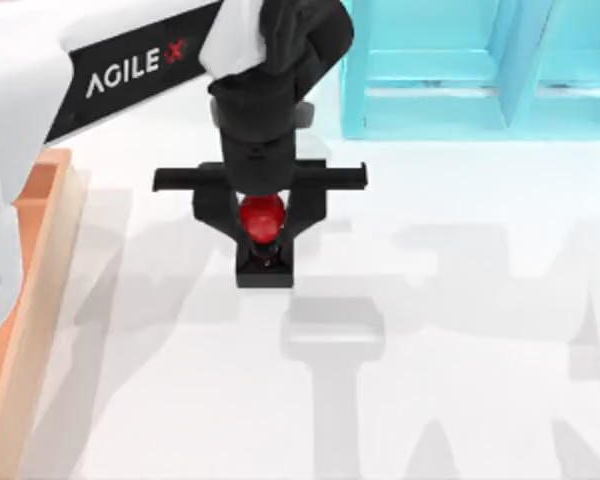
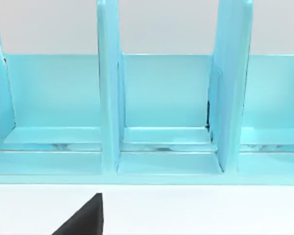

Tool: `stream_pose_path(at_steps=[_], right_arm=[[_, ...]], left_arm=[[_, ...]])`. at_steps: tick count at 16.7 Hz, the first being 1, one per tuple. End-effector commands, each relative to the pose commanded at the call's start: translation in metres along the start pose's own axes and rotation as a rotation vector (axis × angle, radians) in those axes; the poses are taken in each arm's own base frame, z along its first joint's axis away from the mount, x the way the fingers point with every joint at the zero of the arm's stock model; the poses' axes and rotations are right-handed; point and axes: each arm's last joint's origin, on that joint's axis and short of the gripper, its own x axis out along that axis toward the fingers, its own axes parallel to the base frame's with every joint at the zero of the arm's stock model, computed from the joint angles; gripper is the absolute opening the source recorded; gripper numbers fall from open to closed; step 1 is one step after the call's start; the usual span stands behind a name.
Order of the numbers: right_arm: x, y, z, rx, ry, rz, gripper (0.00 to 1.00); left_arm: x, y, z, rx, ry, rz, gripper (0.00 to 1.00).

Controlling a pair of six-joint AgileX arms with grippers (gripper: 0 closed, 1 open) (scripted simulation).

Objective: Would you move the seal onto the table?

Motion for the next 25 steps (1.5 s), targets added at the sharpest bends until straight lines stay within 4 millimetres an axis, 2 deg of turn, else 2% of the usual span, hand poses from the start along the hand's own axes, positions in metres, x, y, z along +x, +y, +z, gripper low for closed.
stream_pose_path(at_steps=[4,11,14,25], right_arm=[[0.000,0.000,0.000,0.000,0.000,0.000,1.00],[0.000,0.000,0.000,0.000,0.000,0.000,1.00],[0.000,0.000,0.000,0.000,0.000,0.000,1.00],[0.000,0.000,0.000,0.000,0.000,0.000,1.00]], left_arm=[[0.002,0.002,0.000,-0.002,0.006,0.001,0.00],[0.045,0.000,0.000,-0.001,0.000,0.000,0.00],[0.045,0.000,0.000,0.000,0.000,0.000,0.00],[0.045,0.000,0.000,0.000,0.000,0.000,0.83]])
